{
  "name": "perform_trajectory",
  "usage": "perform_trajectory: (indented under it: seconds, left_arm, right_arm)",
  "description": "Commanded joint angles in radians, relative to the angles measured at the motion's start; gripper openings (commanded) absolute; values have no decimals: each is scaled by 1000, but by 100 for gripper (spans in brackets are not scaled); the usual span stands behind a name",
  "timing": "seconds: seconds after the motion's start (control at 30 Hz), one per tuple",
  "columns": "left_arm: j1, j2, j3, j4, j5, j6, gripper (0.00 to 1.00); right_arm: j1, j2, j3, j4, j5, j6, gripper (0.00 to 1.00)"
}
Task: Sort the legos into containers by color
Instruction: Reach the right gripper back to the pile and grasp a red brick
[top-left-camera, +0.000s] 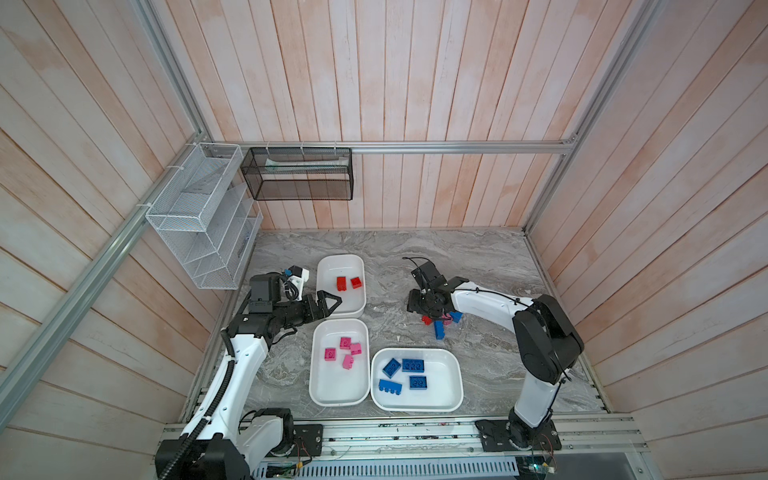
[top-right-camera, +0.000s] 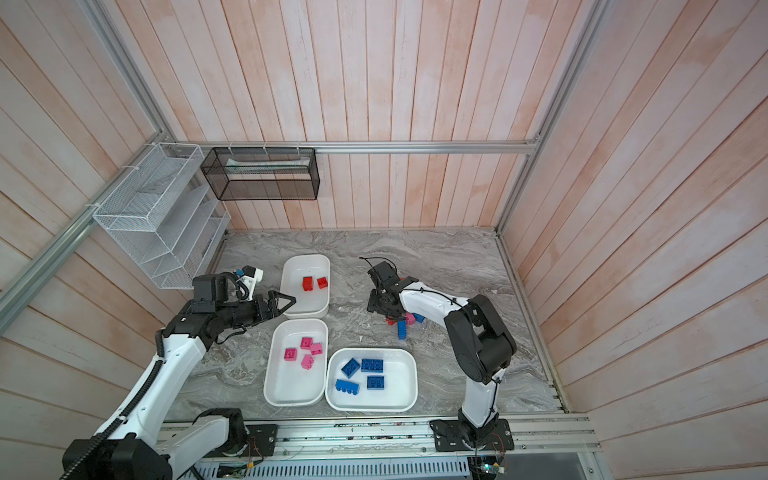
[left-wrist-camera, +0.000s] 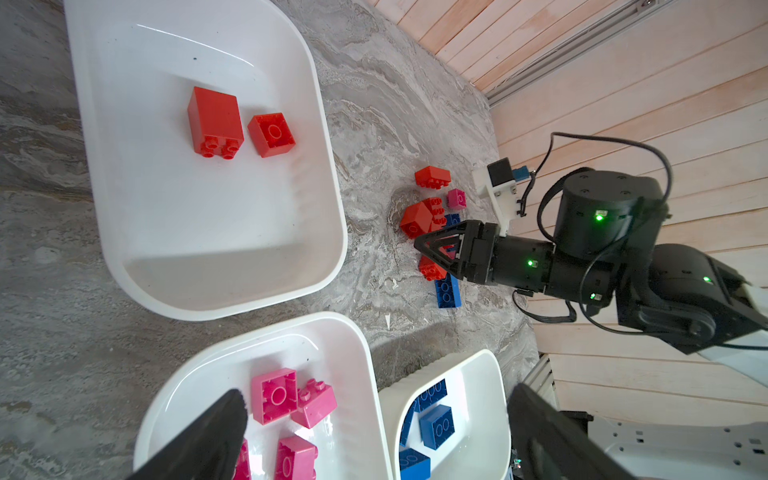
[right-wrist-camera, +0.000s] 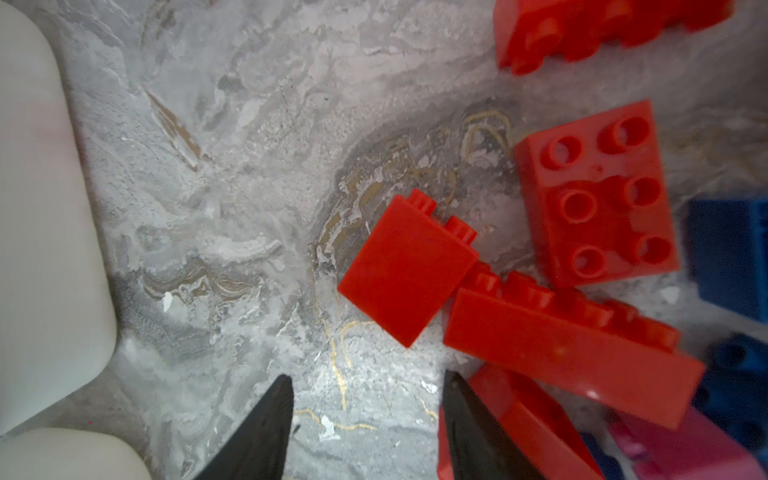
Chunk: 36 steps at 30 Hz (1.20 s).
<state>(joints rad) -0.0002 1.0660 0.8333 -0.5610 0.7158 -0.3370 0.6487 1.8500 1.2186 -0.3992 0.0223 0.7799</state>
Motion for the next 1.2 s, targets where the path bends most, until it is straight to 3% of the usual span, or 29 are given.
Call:
perform_trajectory:
  seconds: [0.0, 0.5, 0.7, 1.17]
  left_arm:
    - [5, -4, -12, 14, 13, 9, 100]
    - [5, -6, -18, 16, 11, 10, 100]
    - [5, -7, -22, 9, 8, 19, 100]
    - [5, -3, -19, 1, 2, 31, 100]
  right_arm:
    - [11, 29, 38, 32, -4, 43, 57]
    - [-17, 155, 177, -56, 145, 48, 57]
    - [-43, 187, 208, -60, 150, 72, 60]
    - [-57, 271, 324, -40, 128, 37, 58]
